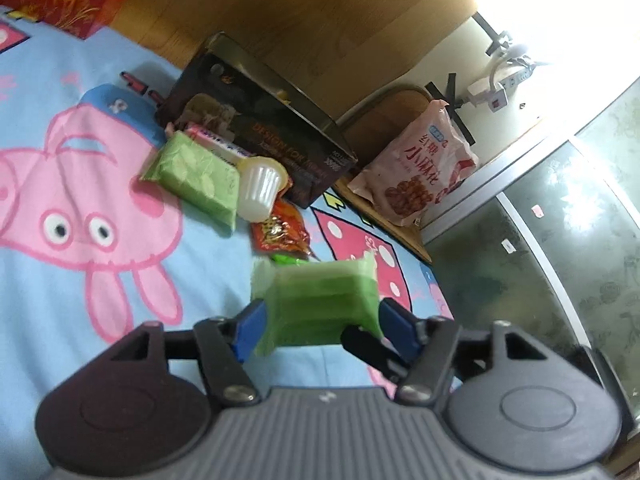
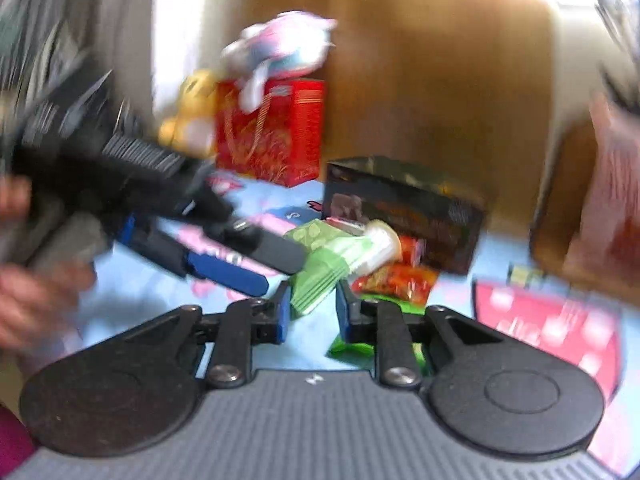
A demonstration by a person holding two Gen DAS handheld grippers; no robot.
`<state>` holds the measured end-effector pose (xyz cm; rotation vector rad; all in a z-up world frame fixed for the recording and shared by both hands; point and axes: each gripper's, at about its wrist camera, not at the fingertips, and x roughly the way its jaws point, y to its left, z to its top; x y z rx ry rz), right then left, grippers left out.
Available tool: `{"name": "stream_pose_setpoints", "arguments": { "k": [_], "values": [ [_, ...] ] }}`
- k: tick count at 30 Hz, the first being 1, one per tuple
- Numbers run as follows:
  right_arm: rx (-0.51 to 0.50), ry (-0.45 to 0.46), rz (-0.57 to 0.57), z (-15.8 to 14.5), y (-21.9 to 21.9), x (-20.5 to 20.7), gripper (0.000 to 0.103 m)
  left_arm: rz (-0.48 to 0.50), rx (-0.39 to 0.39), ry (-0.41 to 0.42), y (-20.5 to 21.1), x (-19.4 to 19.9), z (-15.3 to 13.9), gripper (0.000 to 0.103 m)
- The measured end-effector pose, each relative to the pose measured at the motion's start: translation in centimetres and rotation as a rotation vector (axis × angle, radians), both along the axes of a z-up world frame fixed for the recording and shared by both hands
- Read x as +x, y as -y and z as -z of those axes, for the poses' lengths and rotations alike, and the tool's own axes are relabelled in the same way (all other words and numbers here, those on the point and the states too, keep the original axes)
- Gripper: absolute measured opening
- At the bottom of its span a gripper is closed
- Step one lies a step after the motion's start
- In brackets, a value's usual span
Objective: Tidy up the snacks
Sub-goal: 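Grasp the light green square pack with the left gripper, then lower the light green pack into the black tin and open the left gripper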
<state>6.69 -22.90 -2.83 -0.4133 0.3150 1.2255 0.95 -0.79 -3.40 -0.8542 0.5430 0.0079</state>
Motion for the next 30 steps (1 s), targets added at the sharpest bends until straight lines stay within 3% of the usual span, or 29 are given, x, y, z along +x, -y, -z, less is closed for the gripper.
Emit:
{"name": "stream_pose_setpoints", "arguments": {
  "k": [2,4,6,9,11,12,14,18,22,25,26,28,30],
  "values": [
    [-0.043,0.073,-0.052,0.5,-0.8,-1.5,0.025,-0.024,0.004,0.006,-0.3,-0.9,-0.1,0.072],
    [-0.068,0.095,-0.105,0.9,-1.7,-2.4,0.024,-0.052,-0.007,0.029,-0.7,-2.4,-0.4,0.085],
    [-0.082,0.099,-0.151,1.3,-2.6,-2.9,0.024,-0.071,-0.01,0.048,-0.9,-3.8,-0.7,0.089],
    [-0.097,0.048,-0.257,1.6,-4.1,-3.5,0.03,-0.096,0.02,0.04,-0.8,-4.9,-0.9,0.087],
    [-0.096,0.024,-0.296,1.7,-4.7,-3.8,0.052,-0.114,0.031,0.01,-1.1,-5.2,-0.4,0.081],
    [-0.084,0.031,-0.295,1.5,-4.5,-3.7,0.054,-0.127,0.018,-0.005,-1.4,-5.2,0.0,0.081],
    [-0.066,0.026,-0.287,1.1,-4.0,-3.1,0.056,-0.146,-0.013,-0.013,-2.3,-5.7,0.7,0.081],
    [-0.031,-0.076,-0.211,0.3,-2.0,0.0,0.065,-0.165,-0.009,0.009,-3.6,-6.9,0.7,0.081],
    [-0.07,-0.199,-0.174,1.1,-1.5,2.5,0.067,-0.14,-0.006,0.012,-3.6,-7.1,0.6,0.081],
    [-0.103,-0.225,-0.196,1.9,-1.9,2.3,0.069,-0.105,0.01,-0.012,-2.7,-6.6,0.9,0.08],
    [-0.117,-0.221,-0.204,2.1,-2.5,2.4,0.069,-0.096,0.013,-0.024,-2.4,-6.3,1.0,0.076],
    [-0.156,-0.221,-0.227,2.9,-3.6,2.7,0.066,-0.079,0.001,-0.059,-2.1,-5.2,1.9,0.05],
    [-0.151,-0.197,-0.232,3.4,-4.2,2.5,0.051,-0.077,0.002,-0.104,-2.1,-4.1,2.8,0.028]
  ]
}}
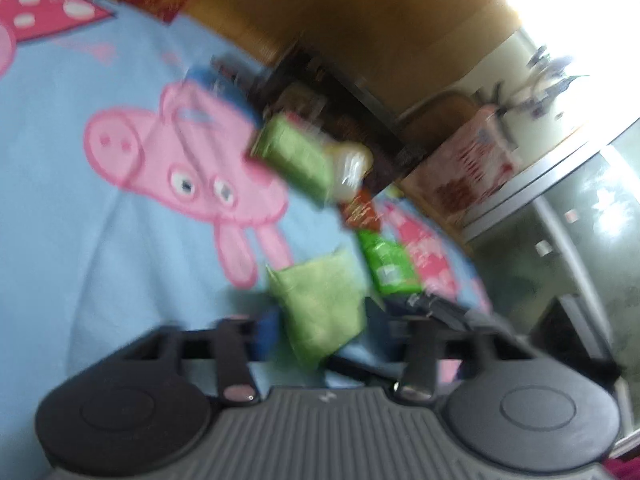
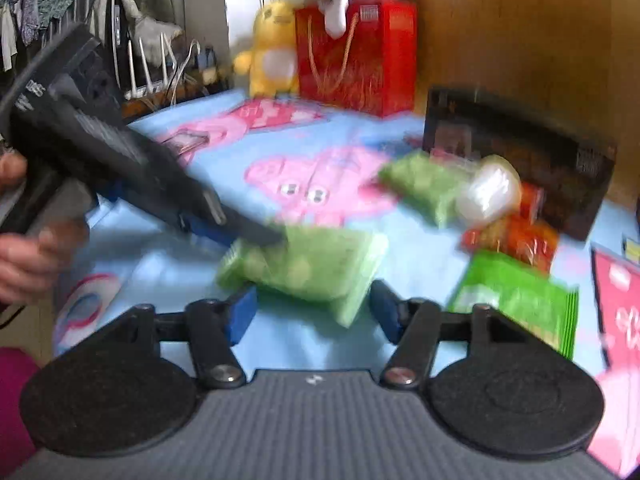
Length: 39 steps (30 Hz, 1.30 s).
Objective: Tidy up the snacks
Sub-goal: 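Lower the light green pack into the black tin and open the left gripper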
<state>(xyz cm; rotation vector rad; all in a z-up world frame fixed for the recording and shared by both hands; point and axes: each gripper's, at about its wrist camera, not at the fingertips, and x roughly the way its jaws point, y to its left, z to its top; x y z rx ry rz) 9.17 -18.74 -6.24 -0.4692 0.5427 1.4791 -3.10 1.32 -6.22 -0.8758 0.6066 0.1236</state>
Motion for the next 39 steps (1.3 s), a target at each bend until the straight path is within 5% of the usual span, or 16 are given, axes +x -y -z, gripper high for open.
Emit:
{"name": "stream_pose_setpoints", "arguments": {
  "k": [5,11,18,21,22,24,31,39],
  "values": [
    [0.069,0.047,0.052,-1.8,-0.4,0.5,0.039,-0.006,0.083,0.019,-0.8,1.6,-3.0,0.028],
    [0.184,0.059,0.158,-4.9,-2.1,4.7,0.039,0.046,0.227,0.09,-2.3,6.4,-7.8,0.027],
    [0.258,0.046,0.289,-7.2,-6.5,11.5,0.039,0.048,0.288,0.142,-6.6,14.7,-11.1,0.027],
    [0.257,0.016,0.326,-6.9,-8.4,14.0,0.043,0.002,0.35,0.125,-7.6,17.9,-11.1,0.033],
    [0.246,0.006,0.333,-6.5,-9.1,14.7,0.055,-0.031,0.37,0.105,-7.8,18.7,-10.7,0.041],
    [0.242,0.012,0.36,-6.2,-9.4,15.1,0.06,-0.086,0.384,0.055,-8.0,19.7,-10.0,0.043],
    [0.337,-0.07,0.37,-5.8,-4.5,13.3,0.06,-0.121,0.43,0.172,-4.3,13.1,-9.9,0.049],
    [0.252,-0.163,0.401,-3.4,-2.0,11.8,0.049,-0.146,0.259,0.139,-5.1,6.3,-6.0,0.049]
  ]
}}
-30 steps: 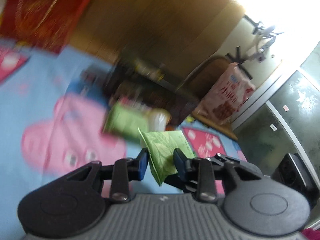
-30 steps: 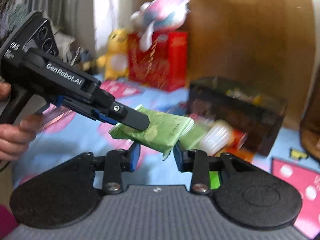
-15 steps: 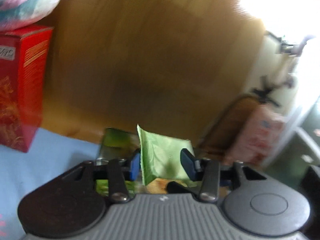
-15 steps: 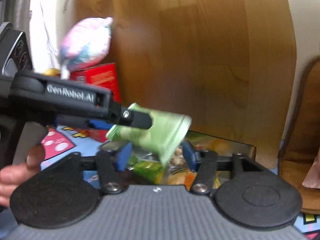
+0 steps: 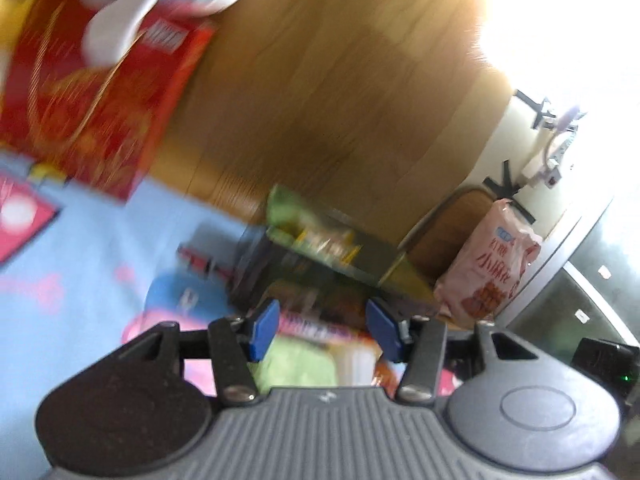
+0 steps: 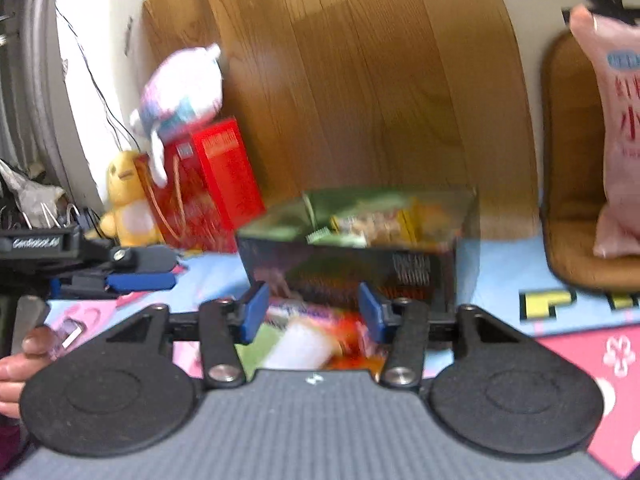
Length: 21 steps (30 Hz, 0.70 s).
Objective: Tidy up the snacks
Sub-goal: 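Lower the light green pack into the black tin and open the left gripper, then move to the white plastic cup and grasp it with the left gripper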
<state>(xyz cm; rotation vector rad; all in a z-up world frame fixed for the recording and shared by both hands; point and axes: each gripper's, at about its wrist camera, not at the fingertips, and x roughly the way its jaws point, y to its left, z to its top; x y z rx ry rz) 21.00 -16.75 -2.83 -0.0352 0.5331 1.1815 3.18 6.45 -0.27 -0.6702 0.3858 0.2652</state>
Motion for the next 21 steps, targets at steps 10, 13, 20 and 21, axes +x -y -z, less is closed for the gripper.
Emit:
{"name": "stream_pose_setpoints", "arguments": {
  "k": [10,13,20,21],
  "values": [
    [-0.097,-0.105,-0.004,1.4,-2.3,1.5,0.049,0.011,-0.095,-0.062,-1.8,3.6,2.9,0.049],
    [-0.11,-0.093,-0.016,2.0,-2.6,0.8,0.052,0.034,-0.103,-0.052,-1.5,3.8,3.6,0.049],
    [-0.174,0.063,-0.038,2.5,-4.7,-2.2,0.051,0.087,-0.085,-0.049,-0.3,3.7,4.0,0.049],
    [-0.192,0.093,-0.049,2.5,-4.9,-2.7,0.05,0.092,-0.074,-0.057,0.0,3.9,4.1,0.049]
  ]
}}
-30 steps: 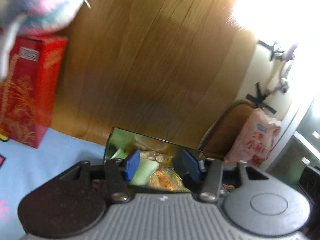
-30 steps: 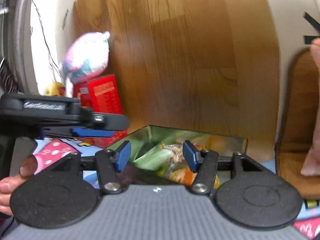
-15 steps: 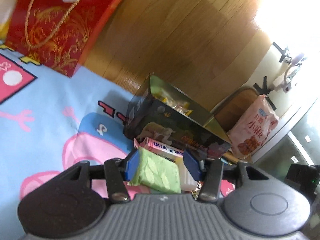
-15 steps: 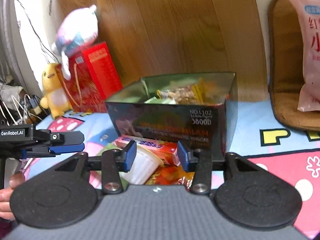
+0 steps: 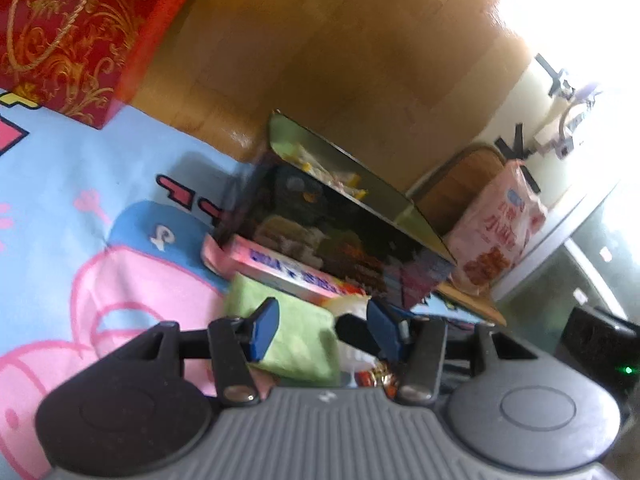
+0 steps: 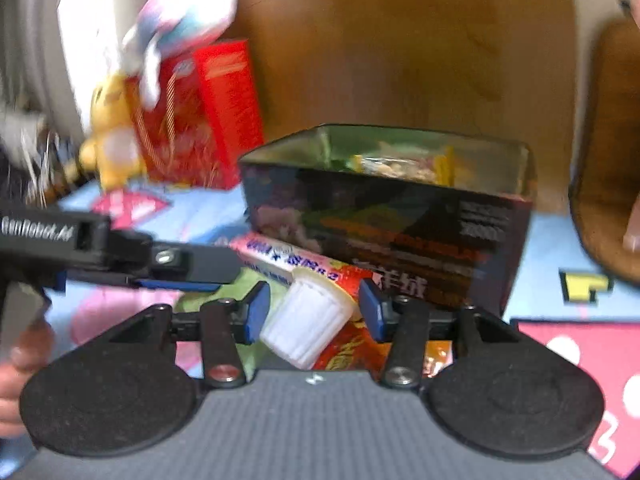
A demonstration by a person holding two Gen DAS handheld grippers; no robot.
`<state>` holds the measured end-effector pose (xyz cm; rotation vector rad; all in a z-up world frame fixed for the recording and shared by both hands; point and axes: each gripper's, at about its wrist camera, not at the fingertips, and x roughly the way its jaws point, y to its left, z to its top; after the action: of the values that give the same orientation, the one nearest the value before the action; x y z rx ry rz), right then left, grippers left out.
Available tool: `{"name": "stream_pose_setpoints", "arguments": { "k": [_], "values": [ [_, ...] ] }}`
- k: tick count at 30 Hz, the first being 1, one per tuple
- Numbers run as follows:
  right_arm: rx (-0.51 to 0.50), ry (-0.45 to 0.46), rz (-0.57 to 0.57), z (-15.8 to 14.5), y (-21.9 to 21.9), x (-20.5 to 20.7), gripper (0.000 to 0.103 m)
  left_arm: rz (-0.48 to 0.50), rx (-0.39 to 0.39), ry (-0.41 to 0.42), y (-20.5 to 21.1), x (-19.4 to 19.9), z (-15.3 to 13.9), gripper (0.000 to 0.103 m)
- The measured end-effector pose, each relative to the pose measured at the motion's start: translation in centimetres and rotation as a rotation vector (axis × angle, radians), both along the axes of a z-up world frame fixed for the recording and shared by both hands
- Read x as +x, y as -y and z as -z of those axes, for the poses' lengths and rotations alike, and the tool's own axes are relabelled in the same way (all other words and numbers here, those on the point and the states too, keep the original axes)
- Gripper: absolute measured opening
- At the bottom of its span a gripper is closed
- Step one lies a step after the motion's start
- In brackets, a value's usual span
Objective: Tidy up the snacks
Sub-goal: 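Move to the white plastic cup and grasp it with the left gripper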
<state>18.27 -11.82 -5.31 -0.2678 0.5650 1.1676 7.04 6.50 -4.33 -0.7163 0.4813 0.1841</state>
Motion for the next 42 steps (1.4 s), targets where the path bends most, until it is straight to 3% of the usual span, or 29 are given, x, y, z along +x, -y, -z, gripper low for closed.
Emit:
{"name": "stream_pose_setpoints", "arguments": {
  "k": [2,6,14,17,23,28,35,42],
  "values": [
    [-0.006,0.006,-0.007,-0.2,0.1,-0.5,0.049,0.006,0.029,-0.01,0.6,0.0,-0.2,0.049],
    [0.044,0.007,-0.035,-0.9,2.0,-1.9,0.047,0.026,0.011,0.019,1.3,-1.3,-1.0,0.049],
    [-0.017,0.285,-0.391,-0.7,5.0,-10.0,0.04,0.043,-0.046,0.062,2.6,-7.1,-1.3,0.049],
    [-0.029,0.364,-0.398,0.0,4.5,-11.5,0.046,0.042,-0.056,0.038,3.5,-8.6,-0.7,0.054],
    [0.029,0.237,-0.318,-0.5,5.2,-10.5,0.075,0.009,-0.089,0.034,3.3,-10.3,0.0,0.054],
    [0.064,0.147,-0.232,0.1,8.5,-10.0,0.075,-0.004,-0.09,0.013,3.0,-9.9,0.5,0.054],
    [0.06,-0.005,-0.162,0.7,9.0,-8.2,0.075,0.006,-0.083,0.009,3.2,-9.4,0.8,0.054],
    [0.045,-0.021,-0.186,1.1,9.0,-8.4,0.075,-0.005,-0.095,0.024,2.8,-9.5,0.1,0.054]
  ]
}}
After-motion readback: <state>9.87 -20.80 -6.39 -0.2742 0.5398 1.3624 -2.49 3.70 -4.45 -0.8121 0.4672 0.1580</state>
